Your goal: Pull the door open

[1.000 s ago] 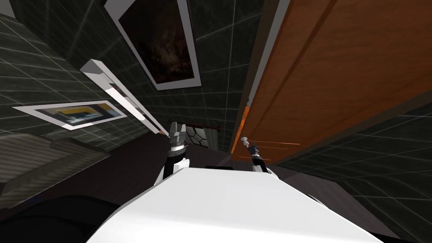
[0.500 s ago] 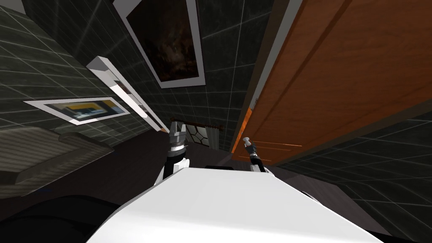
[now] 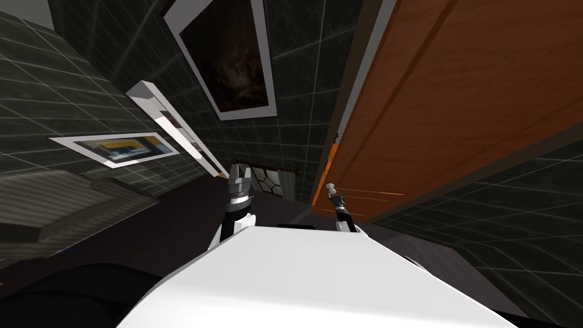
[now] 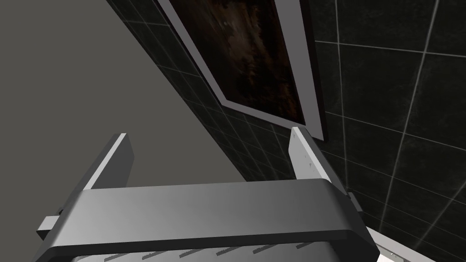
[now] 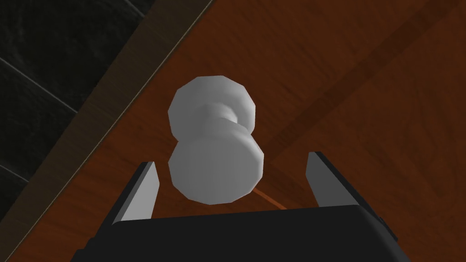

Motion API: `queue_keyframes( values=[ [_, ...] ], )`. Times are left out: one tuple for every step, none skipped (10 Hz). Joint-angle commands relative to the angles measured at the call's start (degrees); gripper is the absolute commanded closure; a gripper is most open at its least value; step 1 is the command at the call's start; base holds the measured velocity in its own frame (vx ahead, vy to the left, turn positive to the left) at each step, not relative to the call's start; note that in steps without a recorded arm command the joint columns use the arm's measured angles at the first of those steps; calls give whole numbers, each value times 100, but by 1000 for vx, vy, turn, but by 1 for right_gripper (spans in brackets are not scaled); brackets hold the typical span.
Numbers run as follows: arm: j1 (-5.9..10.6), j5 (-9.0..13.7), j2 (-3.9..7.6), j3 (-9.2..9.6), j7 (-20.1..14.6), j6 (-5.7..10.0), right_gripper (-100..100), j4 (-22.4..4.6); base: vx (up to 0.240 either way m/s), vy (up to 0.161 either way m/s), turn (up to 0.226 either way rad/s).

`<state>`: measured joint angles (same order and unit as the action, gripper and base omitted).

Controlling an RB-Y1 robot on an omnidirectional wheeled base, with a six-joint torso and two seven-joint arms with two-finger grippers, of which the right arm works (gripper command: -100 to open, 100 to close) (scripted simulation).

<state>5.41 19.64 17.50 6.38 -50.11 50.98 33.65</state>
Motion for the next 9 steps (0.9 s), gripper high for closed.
queue_keyframes(
  values=[
    [-4, 140, -31, 82, -286, -46, -100, 69, -74, -17, 23],
    [-4, 140, -31, 82, -382, -46, -100, 69, -62, -9, 9],
    [3, 234, -52, 138, -578, -71, -100, 100, -57, -15, 12],
    [3, 234, -52, 138, -620, -71, -100, 100, -45, -15, 8],
    [9, 329, -74, 194, -840, -95, -100, 131, -50, -15, 13],
    [16, 423, -95, 249, -995, -120, -100, 162, -76, -26, 23],
    [16, 423, -95, 249, -1097, -120, -100, 162, -61, -14, 9],
    [22, 514, -116, 304, -1295, -144, -100, 192, -54, -10, 11],
    [22, 514, -116, 304, -1334, -144, -100, 192, -40, -7, 6]
  ],
)
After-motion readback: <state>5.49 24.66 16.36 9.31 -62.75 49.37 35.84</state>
